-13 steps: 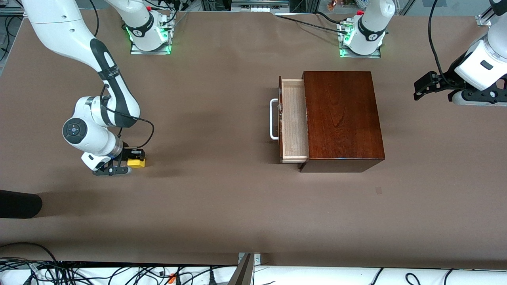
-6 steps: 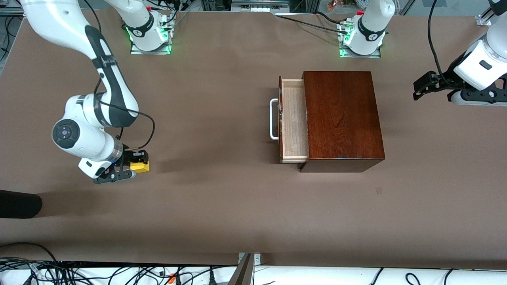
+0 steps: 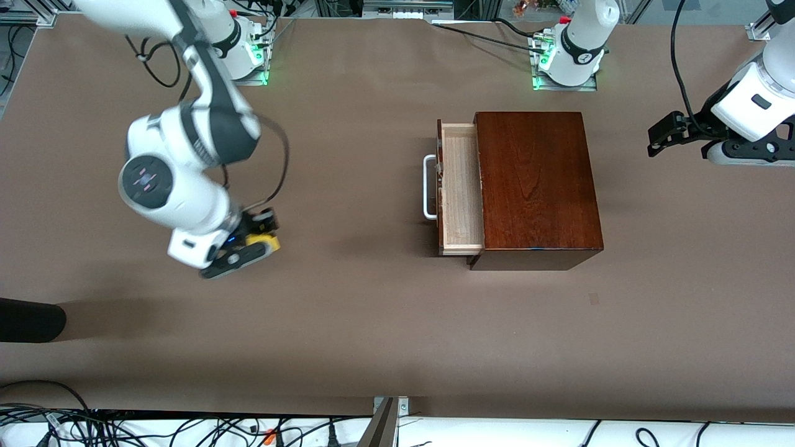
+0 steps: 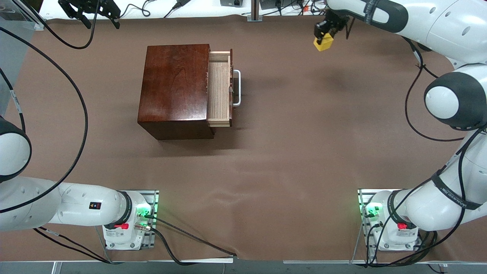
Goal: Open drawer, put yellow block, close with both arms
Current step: 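Lift the yellow cube and carry it over the open drawer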
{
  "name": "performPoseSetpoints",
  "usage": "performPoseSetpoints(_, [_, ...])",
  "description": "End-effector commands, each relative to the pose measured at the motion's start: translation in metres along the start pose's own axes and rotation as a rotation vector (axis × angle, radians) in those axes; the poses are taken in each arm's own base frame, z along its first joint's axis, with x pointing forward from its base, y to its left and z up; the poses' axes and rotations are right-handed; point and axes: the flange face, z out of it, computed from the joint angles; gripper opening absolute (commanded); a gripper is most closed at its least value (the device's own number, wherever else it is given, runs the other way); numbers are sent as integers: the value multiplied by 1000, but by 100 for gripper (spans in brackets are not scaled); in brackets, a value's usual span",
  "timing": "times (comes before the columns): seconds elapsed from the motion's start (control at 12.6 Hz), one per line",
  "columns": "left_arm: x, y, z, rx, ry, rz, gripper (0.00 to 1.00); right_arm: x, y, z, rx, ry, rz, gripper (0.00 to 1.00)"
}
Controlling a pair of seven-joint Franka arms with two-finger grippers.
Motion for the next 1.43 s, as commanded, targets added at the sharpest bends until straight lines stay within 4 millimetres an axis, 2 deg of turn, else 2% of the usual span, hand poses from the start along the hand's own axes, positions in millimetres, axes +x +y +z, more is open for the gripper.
performPoseSetpoints(0.0, [0, -1, -7, -13, -7, 18, 100, 11, -82, -25, -6, 28, -134, 43])
performPoseSetpoints(0.24, [0, -1, -7, -13, -7, 18, 100, 14, -169, -34, -61, 63, -279, 43])
performPoseSetpoints(0.48, [0, -1, -7, -13, -7, 18, 100, -10, -294, -21, -86, 66, -468, 43])
performPoseSetpoints(0.63, [0, -1, -7, -13, -7, 18, 100, -24, -352, -18, -118, 85, -583, 43])
performPoseSetpoints(0.71, [0, -1, -7, -13, -7, 16, 100, -28, -374, -10, -131, 88, -637, 43])
performPoseSetpoints(0.79, [0, -1, -7, -13, -7, 18, 100, -31, -389, -11, -168, 100, -707, 43])
performPoseSetpoints(1.03, [0, -1, -7, -13, -7, 16, 100, -37, -409, -8, -185, 109, -843, 43])
performPoseSetpoints(1.19, [0, -1, -7, -13, -7, 16, 100, -38, -410, -8, -191, 100, -919, 43])
performPoseSetpoints(1.35, [0, -1, -7, -13, -7, 16, 100, -32, -416, 7, -190, 114, -948, 43])
